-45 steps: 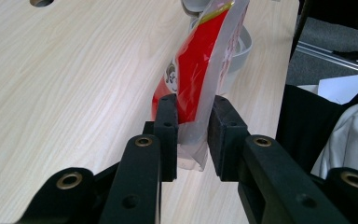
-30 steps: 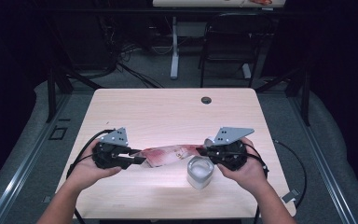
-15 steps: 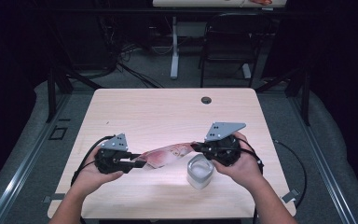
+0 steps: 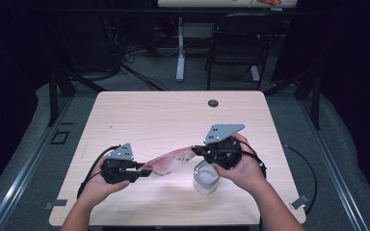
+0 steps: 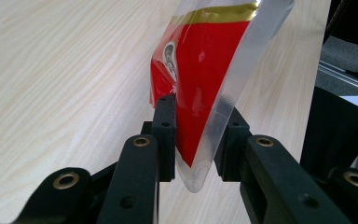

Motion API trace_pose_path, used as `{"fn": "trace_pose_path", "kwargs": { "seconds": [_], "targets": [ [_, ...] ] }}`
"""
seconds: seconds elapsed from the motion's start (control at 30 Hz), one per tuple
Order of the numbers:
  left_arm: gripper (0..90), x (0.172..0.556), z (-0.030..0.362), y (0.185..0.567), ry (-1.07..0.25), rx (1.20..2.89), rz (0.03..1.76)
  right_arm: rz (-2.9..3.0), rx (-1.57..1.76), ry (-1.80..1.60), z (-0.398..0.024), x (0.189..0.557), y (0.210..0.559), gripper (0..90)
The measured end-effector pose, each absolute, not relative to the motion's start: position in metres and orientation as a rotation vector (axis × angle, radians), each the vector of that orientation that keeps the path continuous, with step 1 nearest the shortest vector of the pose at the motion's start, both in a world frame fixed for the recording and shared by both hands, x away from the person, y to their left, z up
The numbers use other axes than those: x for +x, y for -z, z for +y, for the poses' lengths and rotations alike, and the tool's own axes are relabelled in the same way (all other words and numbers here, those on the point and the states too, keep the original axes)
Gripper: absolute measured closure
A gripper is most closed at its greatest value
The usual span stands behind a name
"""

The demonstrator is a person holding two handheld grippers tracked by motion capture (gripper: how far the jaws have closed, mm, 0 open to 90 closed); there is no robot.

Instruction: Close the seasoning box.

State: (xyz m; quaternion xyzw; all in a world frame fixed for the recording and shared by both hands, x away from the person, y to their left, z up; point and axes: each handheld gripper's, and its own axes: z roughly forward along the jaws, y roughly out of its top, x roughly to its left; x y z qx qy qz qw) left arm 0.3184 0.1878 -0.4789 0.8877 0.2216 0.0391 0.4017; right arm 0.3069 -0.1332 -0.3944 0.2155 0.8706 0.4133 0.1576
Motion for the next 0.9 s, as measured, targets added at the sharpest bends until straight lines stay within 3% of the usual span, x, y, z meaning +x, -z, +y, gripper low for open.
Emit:
{"fn": "trace_pose_path", "kwargs": {
  "seconds": [0.9],
  "targets": [
    [72.5,0.331,0.188,0.511,-0.098,2.252,0.658,2.511,0.554,-1.098,-0.100,0.315,0.394,89.9]
  ]
}}
